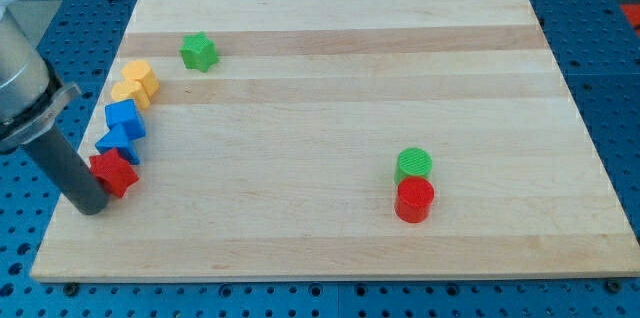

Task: Push your arm towards bottom center

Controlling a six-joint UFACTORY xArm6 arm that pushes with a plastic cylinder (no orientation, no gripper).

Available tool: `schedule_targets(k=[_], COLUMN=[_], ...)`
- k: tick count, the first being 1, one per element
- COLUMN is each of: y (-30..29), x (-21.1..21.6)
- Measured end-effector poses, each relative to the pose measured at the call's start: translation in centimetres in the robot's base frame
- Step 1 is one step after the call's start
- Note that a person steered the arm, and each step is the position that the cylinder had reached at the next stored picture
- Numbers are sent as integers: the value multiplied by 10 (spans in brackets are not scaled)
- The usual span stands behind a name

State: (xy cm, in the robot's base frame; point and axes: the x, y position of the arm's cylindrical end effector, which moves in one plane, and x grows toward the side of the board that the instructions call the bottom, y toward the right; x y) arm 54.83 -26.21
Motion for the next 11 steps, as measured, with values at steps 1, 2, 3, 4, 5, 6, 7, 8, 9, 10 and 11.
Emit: schedule_targets(k=[1,2,3,4,5,6,7,8,9,10,11], y=[-12,-13,1,35,51,74,113,165,204,210,241], x=[0,0,12,15,13,14,18,23,26,26,28])
